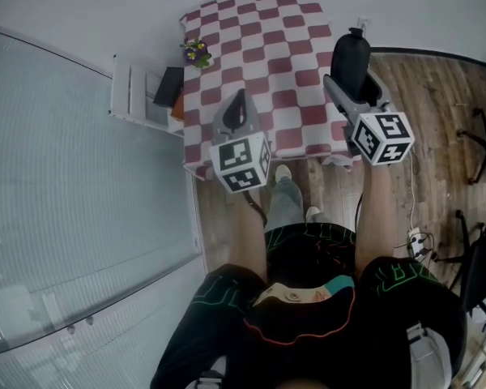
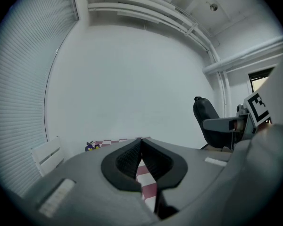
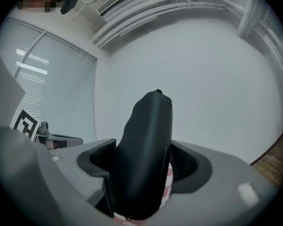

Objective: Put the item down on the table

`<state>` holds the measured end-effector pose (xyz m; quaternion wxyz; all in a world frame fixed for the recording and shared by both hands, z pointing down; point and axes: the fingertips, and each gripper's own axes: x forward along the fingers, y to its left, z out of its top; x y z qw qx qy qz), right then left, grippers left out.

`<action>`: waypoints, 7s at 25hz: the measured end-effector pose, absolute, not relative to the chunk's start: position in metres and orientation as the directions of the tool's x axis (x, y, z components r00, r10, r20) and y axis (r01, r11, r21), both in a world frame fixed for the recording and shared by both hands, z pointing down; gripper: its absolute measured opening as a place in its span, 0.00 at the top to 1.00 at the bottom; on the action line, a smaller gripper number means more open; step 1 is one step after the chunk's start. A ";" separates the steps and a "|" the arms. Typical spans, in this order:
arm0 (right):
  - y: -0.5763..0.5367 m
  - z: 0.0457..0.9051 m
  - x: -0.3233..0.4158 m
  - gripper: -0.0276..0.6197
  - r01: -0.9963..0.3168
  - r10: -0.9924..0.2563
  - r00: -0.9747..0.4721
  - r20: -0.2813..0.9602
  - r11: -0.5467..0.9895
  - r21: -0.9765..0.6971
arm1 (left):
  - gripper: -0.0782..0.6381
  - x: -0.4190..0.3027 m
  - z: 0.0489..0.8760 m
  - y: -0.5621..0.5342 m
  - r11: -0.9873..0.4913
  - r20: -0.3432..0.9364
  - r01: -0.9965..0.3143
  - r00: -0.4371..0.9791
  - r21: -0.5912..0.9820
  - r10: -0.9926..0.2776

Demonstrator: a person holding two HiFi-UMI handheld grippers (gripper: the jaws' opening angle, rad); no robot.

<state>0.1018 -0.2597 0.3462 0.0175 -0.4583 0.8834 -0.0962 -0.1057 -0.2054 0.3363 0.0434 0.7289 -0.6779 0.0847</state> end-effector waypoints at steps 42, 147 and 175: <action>-0.398 0.471 -0.024 0.41 -0.848 -0.744 -0.526 0.412 0.495 -0.189 | 0.88 -0.195 0.480 -0.370 -0.163 0.435 -0.972 0.222 0.168 -0.873; -0.423 0.270 0.055 0.95 -0.801 -0.799 -0.598 -0.060 0.599 0.000 | 0.88 -0.114 0.272 -0.395 -0.154 -0.003 -0.988 0.154 0.019 -0.988; -0.437 0.273 0.056 0.95 -0.801 -0.799 -0.599 -0.063 0.597 0.038 | 0.88 -0.129 0.280 -0.401 -0.106 0.002 -0.994 0.106 0.040 -0.994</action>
